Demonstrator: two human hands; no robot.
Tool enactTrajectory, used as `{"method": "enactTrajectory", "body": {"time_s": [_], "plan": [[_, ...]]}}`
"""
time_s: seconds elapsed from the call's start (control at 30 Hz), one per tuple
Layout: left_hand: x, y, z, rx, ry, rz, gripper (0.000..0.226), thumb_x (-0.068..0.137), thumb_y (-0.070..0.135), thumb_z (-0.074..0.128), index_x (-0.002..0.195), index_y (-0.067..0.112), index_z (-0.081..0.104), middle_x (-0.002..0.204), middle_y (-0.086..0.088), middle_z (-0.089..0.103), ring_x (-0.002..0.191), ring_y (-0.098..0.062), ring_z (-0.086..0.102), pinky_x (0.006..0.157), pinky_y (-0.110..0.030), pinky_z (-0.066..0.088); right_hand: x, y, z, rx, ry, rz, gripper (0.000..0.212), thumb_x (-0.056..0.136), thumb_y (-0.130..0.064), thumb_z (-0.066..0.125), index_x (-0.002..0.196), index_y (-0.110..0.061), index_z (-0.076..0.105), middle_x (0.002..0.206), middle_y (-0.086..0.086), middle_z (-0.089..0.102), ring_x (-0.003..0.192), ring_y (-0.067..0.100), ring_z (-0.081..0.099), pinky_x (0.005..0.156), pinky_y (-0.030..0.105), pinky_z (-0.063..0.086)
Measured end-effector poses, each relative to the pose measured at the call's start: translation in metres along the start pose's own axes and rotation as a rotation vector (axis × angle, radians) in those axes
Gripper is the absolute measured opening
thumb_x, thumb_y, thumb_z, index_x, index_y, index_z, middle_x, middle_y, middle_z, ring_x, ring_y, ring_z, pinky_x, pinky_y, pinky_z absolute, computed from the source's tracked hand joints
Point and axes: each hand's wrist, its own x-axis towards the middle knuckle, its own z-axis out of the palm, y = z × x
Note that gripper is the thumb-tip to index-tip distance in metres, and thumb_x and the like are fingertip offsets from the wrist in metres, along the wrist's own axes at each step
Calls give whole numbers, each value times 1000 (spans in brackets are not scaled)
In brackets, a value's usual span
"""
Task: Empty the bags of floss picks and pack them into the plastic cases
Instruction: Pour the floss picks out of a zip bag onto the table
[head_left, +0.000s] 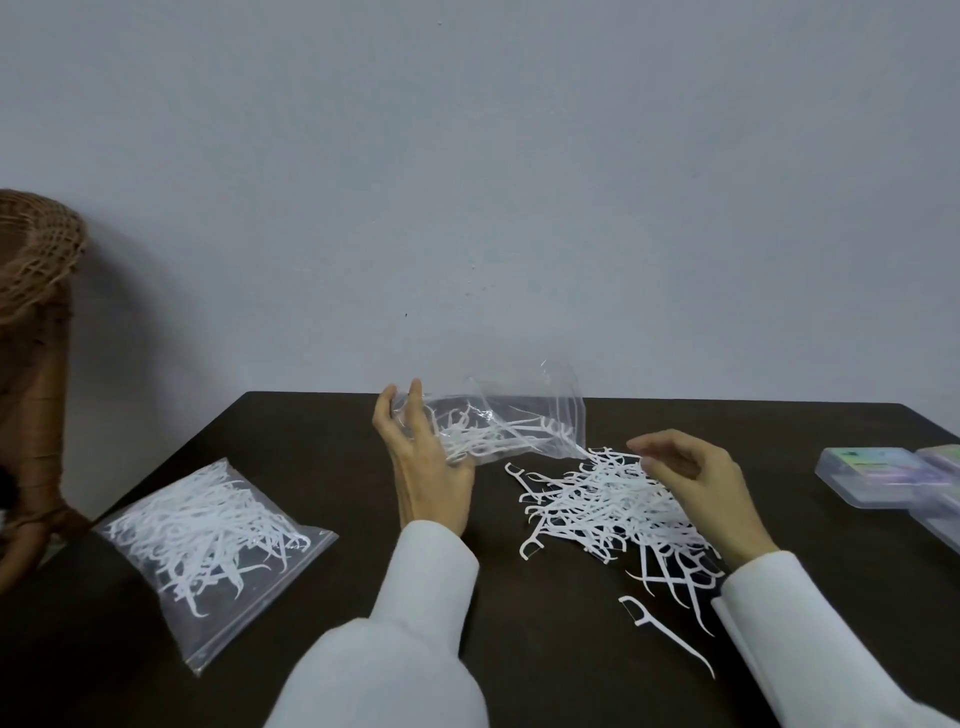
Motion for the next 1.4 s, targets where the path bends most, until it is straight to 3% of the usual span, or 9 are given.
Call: {"method": "enactTrajectory", "body": {"time_s": [0.17, 0.37, 0.57, 0.7, 0.83, 1.0, 1.13, 1.27, 1.4], "plan": [[-8, 12, 6, -43, -49, 124, 96, 62, 0, 82, 143, 11, 31, 148, -11, 13, 130, -15, 32, 102, -18, 28, -4, -8, 12, 278, -249, 58, 17, 90, -15, 55, 106, -17, 60, 113, -2, 62, 91, 19, 69, 78, 30, 57], [-10, 10, 10, -37, -75, 199, 108, 58, 18, 89, 145, 13, 26, 145, 5, 6, 125, -5, 23, 104, -23, 27, -3, -9, 10, 428, -181, 44, 15, 89, 1, 52, 99, -7, 45, 93, 19, 64, 68, 24, 68, 61, 25, 57], [-12, 9, 12, 14, -92, 264, 119, 52, 8, 90, 146, 18, 20, 145, 3, 4, 122, -9, 31, 101, -27, 35, -1, -6, 3, 148, 75, -123, 12, 80, -2, 67, 83, -7, 57, 76, 8, 66, 64, 13, 67, 63, 17, 54], [-14, 10, 14, 28, -133, 335, 120, 51, 10, 91, 145, 23, 18, 146, 3, 4, 128, -26, 40, 97, -30, 42, -2, -5, 6, 76, -27, -156, 12, 79, -1, 67, 83, -13, 68, 82, -4, 71, 79, 6, 68, 74, 15, 53], [-16, 16, 13, 37, -168, 399, 121, 49, 17, 91, 143, 28, 16, 145, 4, 6, 124, -28, 45, 89, -35, 52, -3, -3, 9, 5, -72, -207, 15, 82, -6, 64, 88, -18, 72, 98, -11, 69, 92, -1, 64, 80, 11, 50], [-19, 21, 12, 24, -170, 432, 118, 51, 30, 91, 143, 27, 17, 145, 3, 8, 123, -24, 43, 87, -36, 51, -4, -8, 10, -149, -236, -229, 36, 78, -21, 70, 101, -44, 56, 108, -33, 52, 97, -19, 51, 81, 4, 44], [-21, 21, 18, 53, -198, 467, 121, 51, 36, 91, 145, 26, 15, 144, -1, 9, 127, -29, 42, 87, -35, 53, -6, -4, 16, -272, -335, -253, 49, 78, -29, 72, 109, -54, 43, 110, -28, 50, 102, -18, 45, 84, 4, 34], [-20, 16, 22, 97, -211, 515, 129, 54, 15, 89, 149, 27, 3, 144, -4, 12, 126, -21, 29, 88, -32, 52, -4, 0, 13, -319, -334, -272, 56, 76, -34, 72, 112, -58, 38, 111, -31, 47, 102, -13, 48, 85, 3, 33], [-20, 15, 24, 172, -148, 515, 123, 43, -25, 68, 147, 16, 18, 140, -9, 21, 113, -19, 36, 79, -27, 56, -2, 11, 12, -486, -314, -226, 45, 79, -44, 65, 118, -53, 44, 112, -18, 55, 104, 4, 49, 104, 33, 34]]}}
